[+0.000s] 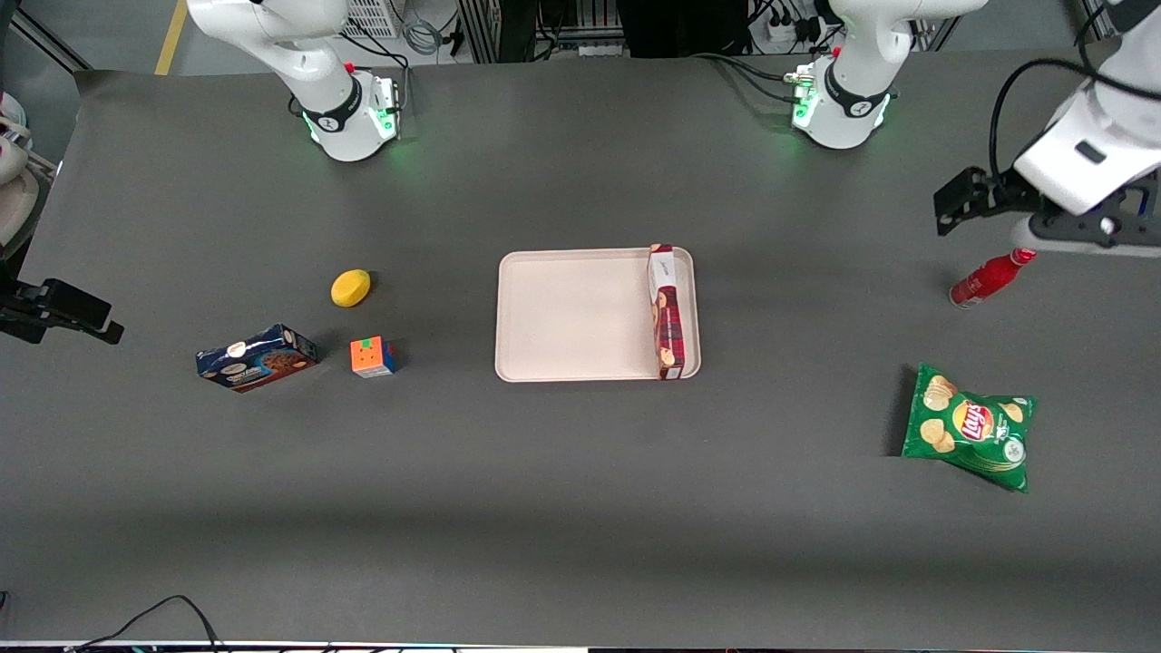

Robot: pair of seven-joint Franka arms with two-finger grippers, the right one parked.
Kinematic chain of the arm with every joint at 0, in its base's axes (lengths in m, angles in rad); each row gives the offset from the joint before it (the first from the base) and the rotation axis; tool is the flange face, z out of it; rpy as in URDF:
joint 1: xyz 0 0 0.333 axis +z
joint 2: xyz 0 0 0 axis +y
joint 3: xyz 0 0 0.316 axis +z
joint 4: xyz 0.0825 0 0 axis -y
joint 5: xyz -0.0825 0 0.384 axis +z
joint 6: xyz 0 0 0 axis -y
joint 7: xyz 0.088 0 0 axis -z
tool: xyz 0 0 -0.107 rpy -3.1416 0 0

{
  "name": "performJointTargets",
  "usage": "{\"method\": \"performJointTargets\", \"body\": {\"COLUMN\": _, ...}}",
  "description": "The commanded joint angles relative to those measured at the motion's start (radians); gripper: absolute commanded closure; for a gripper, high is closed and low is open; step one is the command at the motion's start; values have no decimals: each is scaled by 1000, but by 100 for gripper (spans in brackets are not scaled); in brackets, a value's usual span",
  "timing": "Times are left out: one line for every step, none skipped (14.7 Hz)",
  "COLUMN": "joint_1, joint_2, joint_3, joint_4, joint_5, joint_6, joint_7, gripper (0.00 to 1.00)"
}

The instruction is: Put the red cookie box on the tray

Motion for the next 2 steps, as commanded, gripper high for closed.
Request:
{"method": "performJointTargets", "body": {"joint_1": -6, "joint_2": 14, "joint_3": 8, "joint_4": 18, "joint_5": -7, "joint_6": 11, "joint_7": 7, "gripper": 0}}
{"method": "performJointTargets", "body": {"joint_1": -8, "joint_2": 22, "joint_3": 10, "joint_4": 34, "joint_5": -5, "joint_6": 5, "joint_7": 10, "gripper": 0}}
